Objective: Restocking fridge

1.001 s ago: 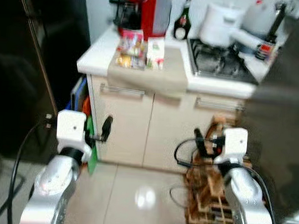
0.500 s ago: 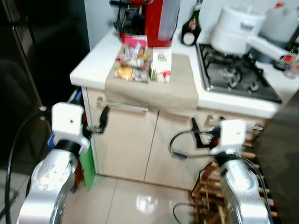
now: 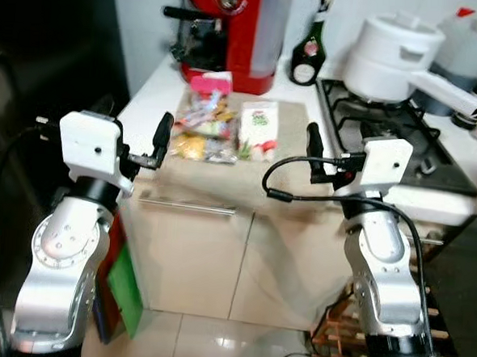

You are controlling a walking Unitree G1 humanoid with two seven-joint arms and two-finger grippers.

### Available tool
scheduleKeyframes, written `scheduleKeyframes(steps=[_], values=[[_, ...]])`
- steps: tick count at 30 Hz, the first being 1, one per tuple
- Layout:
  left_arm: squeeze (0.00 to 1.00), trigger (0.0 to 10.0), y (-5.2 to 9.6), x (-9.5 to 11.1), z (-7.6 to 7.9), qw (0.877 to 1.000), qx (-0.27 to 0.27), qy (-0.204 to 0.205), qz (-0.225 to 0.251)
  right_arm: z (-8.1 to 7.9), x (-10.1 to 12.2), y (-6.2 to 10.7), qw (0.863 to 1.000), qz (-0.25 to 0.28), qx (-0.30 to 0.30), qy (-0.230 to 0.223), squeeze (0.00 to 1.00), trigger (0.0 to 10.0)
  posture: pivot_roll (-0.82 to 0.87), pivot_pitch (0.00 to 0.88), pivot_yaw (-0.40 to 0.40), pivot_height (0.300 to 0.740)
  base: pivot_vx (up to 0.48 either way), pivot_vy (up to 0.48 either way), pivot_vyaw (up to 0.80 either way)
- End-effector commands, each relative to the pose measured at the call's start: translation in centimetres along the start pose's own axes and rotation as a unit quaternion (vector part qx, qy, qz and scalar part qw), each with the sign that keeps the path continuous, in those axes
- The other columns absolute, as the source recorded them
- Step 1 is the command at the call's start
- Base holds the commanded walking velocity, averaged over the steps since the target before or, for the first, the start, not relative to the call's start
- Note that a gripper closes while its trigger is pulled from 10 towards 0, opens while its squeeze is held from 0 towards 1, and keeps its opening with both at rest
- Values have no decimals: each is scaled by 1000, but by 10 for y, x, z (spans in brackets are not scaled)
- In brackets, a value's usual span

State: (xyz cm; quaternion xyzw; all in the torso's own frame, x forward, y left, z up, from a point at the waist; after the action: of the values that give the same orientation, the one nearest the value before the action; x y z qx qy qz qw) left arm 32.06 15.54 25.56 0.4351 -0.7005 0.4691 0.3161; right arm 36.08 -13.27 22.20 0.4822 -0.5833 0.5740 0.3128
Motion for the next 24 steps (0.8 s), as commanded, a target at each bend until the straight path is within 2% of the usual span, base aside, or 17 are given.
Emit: scheduleKeyframes(steps=[1,3,5,7,8,10,12,14,17,18,20,22,24], values=[[0,10000,-2,11,-1,1000,-5,-9,20,-6,27,-12,999,42,8,-6,0,10000,-10,0,-19,740,480,0,0],[0,10000,-3,14,0,1000,-9,-8,23,-11,38,-18,998,53,29,-10,0,10000,-11,0,-19,740,480,0,0],[0,10000,-4,16,1,1000,-11,-6,28,-18,38,-23,997,37,67,-19,0,10000,-11,0,-19,740,480,0,0],[0,10000,-6,17,2,999,-16,-2,30,-28,34,-28,991,-1,135,-24,0,10000,-14,0,-16,740,480,0,0],[0,10000,-7,15,0,1000,-11,-5,23,-29,33,-29,987,-13,157,-14,0,10000,-15,0,-15,740,0,0,0],[0,10000,-12,9,-1,1000,-15,8,4,-20,28,-34,978,-58,202,3,0,10000,-15,0,-15,740,0,0,0],[0,10000,-15,11,4,999,-40,21,8,-12,27,-35,969,-92,230,2,0,10000,-12,0,-16,740,0,0,0],[0,10000,-15,14,6,997,-68,41,17,-7,23,-33,955,-131,265,2,0,10000,-11,0,-18,740,0,0,0],[0,10000,-14,17,11,990,-117,75,23,0,26,-35,941,-156,299,9,0,10000,-6,0,-16,740,0,0,0],[0,10000,-11,21,16,984,-154,83,31,2,25,-34,928,-178,327,1,0,10000,-2,0,-16,740,0,0,0],[0,10000,-10,23,16,982,-166,89,34,2,25,-36,923,-184,337,3,0,10000,5,0,-16,740,0,0,0],[0,10000,-8,28,18,974,-197,100,48,-3,27,-38,908,-193,371,-8,0,10000,12,0,-18,740,0,0,0],[0,10000,-7,31,20,965,-232,110,58,-9,26,-37,887,-212,409,-16,0,10000,27,0,-21,740,0,0,0]])
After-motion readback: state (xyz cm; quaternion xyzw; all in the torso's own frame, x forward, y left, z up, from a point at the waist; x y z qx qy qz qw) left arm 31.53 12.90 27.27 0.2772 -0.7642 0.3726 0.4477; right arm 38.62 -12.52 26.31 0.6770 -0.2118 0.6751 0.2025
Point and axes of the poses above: a point about 5 cm out from each wrist's last joint towards the gripper, its own y axis pointing back from the gripper into the wrist, its own x axis along the axis of the wrist's last joint, z = x × y, the point moved 6 cm from there along -y, pointing out of the wrist towards the gripper, and after that the axes turned 11 degrees about -y, right-handed, at the moved point
